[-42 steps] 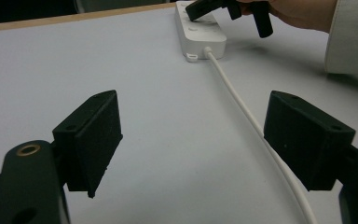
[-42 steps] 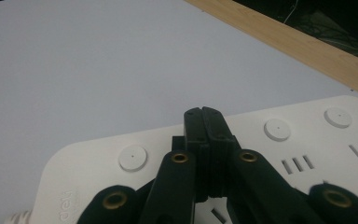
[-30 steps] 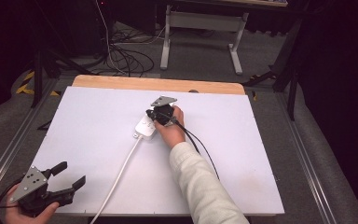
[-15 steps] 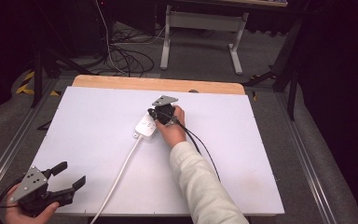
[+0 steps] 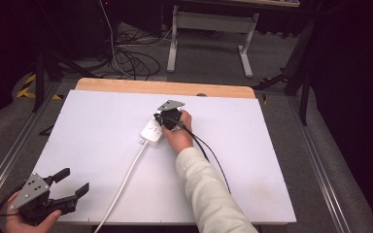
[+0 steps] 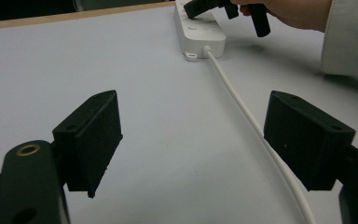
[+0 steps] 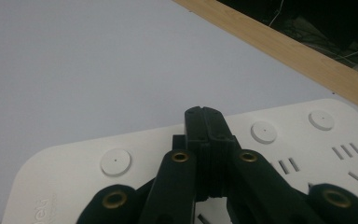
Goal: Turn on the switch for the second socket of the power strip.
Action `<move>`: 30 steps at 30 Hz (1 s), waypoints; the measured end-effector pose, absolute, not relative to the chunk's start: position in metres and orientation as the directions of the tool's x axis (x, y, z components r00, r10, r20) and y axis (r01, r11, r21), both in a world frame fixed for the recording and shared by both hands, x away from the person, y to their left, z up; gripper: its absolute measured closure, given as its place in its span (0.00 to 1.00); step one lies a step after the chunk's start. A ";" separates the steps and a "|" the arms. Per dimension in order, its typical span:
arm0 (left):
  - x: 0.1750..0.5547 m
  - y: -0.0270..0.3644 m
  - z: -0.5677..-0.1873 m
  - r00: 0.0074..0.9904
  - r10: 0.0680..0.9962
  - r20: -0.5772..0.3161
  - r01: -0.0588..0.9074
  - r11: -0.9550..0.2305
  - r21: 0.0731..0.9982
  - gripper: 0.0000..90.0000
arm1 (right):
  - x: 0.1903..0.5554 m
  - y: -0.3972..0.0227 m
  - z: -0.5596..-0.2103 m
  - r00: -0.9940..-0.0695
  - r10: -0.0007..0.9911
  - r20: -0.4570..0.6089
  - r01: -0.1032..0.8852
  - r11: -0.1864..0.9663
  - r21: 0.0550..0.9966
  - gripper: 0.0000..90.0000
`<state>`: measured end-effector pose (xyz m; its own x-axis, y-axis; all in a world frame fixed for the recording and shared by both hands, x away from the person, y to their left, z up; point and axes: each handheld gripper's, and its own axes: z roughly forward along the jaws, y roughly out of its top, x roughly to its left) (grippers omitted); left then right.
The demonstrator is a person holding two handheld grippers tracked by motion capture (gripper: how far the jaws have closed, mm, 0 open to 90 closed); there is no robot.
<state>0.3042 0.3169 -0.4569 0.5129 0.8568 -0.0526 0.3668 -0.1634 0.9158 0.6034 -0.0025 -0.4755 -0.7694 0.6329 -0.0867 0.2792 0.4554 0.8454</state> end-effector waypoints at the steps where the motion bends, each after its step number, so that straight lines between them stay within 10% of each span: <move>1: 0.304 0.317 -0.457 0.514 0.857 -0.051 0.368 -0.166 0.915 0.22 | 0.604 -0.003 -0.476 -0.770 0.633 -0.084 0.281 0.454 0.846 1.00; 30: 0.306 0.315 -0.458 0.519 0.853 -0.052 0.375 -0.173 0.911 0.22 | 0.600 0.002 -0.477 -0.753 0.648 -0.118 0.277 0.474 0.836 1.00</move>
<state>0.3056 0.3152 -0.4577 0.5188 0.8533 -0.0521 0.3753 -0.1726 0.9107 0.6000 0.0018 -0.4767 -0.7528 0.6476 -0.1182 0.2766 0.4741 0.8359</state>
